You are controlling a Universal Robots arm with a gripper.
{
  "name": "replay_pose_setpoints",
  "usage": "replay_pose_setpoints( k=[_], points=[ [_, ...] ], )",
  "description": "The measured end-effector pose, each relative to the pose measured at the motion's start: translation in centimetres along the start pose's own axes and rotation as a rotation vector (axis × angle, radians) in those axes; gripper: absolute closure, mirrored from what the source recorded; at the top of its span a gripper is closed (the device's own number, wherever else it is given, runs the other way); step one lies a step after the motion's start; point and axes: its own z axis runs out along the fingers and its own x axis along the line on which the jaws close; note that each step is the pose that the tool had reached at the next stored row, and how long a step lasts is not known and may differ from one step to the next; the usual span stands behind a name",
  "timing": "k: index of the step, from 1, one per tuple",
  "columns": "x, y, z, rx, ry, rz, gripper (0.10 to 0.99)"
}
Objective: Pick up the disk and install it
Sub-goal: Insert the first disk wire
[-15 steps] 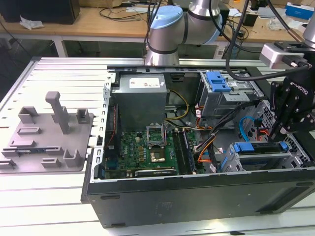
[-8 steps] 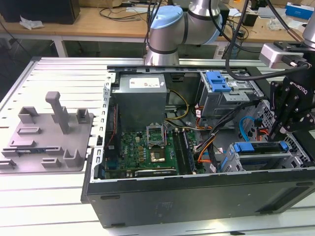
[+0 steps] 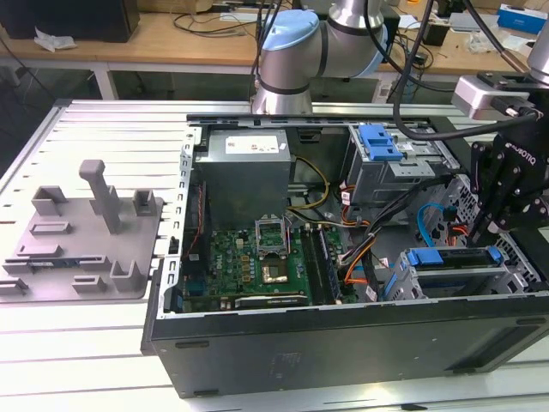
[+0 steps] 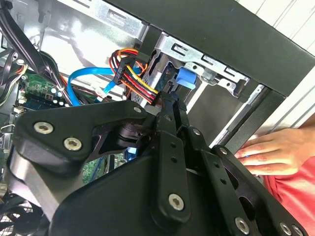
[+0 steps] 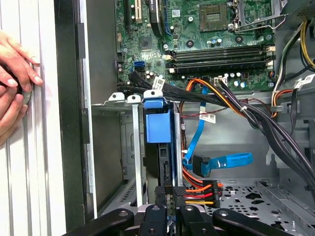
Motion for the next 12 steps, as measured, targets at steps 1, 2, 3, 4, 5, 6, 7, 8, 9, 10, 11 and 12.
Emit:
replay_pose_setpoints(
  k=[1,2,3,4,5,6,7,8,9,10,11,12],
  points=[
    [0.00,0.00,0.01,0.000,-0.0001,0.000,0.922],
    [0.00,0.00,0.01,0.000,-0.0001,0.000,0.922],
    [-0.01,0.00,0.01,0.000,-0.0002,0.000,0.922],
    [-0.08,0.00,0.02,0.000,-0.0004,0.000,0.922],
    [-0.31,0.01,-0.03,0.000,0.0007,0.000,0.922],
    [-0.40,0.02,-0.05,0.000,0.0012,0.000,0.922],
    [-0.42,0.02,-0.04,0.000,0.0012,0.000,0.922],
    [-0.43,0.00,-0.05,0.000,0.0016,0.000,0.922],
    [-0.44,-0.06,-0.04,0.000,0.0016,0.000,0.922],
    [-0.43,-0.10,-0.04,0.000,0.0016,0.000,0.922],
    [-0.44,-0.14,-0.04,0.000,0.0016,0.000,0.922],
    [-0.44,-0.14,-0.04,0.000,0.0015,0.000,0.922]
  ],
)
